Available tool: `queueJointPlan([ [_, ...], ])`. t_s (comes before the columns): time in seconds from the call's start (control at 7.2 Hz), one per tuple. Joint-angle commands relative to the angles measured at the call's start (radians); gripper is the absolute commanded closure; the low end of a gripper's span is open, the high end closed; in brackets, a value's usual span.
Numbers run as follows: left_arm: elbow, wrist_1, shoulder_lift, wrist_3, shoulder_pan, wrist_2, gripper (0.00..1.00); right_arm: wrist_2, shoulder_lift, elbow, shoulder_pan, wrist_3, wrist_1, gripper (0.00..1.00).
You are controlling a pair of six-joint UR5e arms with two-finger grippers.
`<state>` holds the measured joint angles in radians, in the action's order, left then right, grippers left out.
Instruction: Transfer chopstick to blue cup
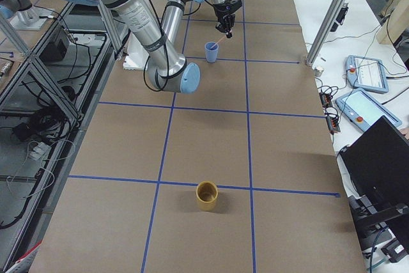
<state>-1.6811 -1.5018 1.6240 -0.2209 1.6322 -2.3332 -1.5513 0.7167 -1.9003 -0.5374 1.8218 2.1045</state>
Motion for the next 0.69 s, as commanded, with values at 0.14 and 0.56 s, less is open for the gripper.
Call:
queueJointPlan([
  [0.14,0.001,0.002,0.001,0.000,0.000,0.000,0.01,0.031,-0.016,0.047,0.033,0.007,-0.030,0.56],
  [0.56,0.003,0.002,0.001,0.000,0.000,0.000,0.01,0.045,-0.048,0.028,-0.007,-0.086,-0.032,0.00],
])
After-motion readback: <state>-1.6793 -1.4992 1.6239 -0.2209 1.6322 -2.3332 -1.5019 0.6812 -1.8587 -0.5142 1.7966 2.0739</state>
